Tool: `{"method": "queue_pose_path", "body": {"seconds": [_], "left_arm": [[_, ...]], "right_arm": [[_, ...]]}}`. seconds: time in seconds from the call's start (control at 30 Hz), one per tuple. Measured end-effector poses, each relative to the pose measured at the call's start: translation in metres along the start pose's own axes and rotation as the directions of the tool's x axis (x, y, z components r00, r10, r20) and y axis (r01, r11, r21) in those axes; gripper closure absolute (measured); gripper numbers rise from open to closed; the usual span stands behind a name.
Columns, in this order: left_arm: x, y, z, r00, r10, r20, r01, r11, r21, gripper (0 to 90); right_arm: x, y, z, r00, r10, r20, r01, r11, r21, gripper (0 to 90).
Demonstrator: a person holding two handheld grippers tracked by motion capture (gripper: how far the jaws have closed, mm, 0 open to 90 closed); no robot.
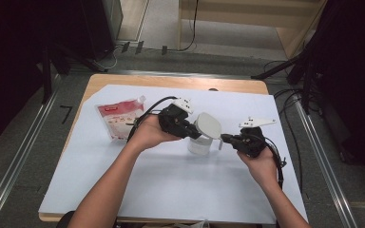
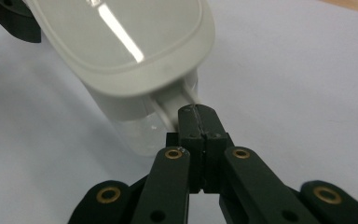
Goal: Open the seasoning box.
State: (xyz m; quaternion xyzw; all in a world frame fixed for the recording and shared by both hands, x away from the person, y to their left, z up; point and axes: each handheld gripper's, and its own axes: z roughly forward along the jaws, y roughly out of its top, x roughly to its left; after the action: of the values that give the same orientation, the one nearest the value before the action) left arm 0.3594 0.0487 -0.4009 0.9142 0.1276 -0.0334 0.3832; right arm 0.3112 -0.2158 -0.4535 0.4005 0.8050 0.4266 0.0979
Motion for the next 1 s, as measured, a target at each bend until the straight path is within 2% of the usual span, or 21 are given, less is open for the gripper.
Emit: {"method": "queue_pose_path", "body": {"seconds": [0.03,0.07,0.2,0.3,0.53,0.63,1.0], "left_arm": [[0.000,0.001,0.001,1.0000,0.001,0.007,-0.001,1.0000,0.003,77.2],[0.000,0.002,0.003,1.0000,-0.008,0.000,0.008,1.0000,0.003,80.8],[0.002,0.005,0.003,0.9999,-0.016,0.002,0.016,0.9999,-0.005,86.6],[0.002,0.010,0.002,0.9999,-0.008,0.011,0.008,1.0000,-0.005,90.0],[0.003,0.023,0.005,0.9997,-0.004,0.024,0.003,0.9997,0.024,90.0],[0.002,0.028,0.007,0.9992,-0.012,0.037,0.011,0.9998,0.016,90.0],[-0.004,0.043,0.021,0.9980,0.012,0.062,-0.014,0.9996,0.024,90.0]], "right_arm": [[0.001,0.000,0.000,0.9999,-0.011,0.010,0.011,1.000,0.001,90.0],[0.000,0.000,-0.001,1.0000,0.002,-0.006,-0.002,1.000,-0.003,90.0],[0.001,0.001,-0.001,1.0000,-0.001,-0.007,0.001,1.000,-0.009,90.0],[0.000,0.001,-0.001,1.0000,0.000,-0.007,0.000,1.000,-0.011,90.0],[0.000,0.000,-0.001,0.9999,0.007,-0.011,-0.007,1.000,-0.007,90.0],[0.000,-0.001,-0.001,0.9999,0.009,-0.014,-0.009,1.000,-0.008,90.0],[-0.001,-0.003,-0.002,0.9993,0.031,-0.020,-0.031,1.000,-0.005,90.0]]}}
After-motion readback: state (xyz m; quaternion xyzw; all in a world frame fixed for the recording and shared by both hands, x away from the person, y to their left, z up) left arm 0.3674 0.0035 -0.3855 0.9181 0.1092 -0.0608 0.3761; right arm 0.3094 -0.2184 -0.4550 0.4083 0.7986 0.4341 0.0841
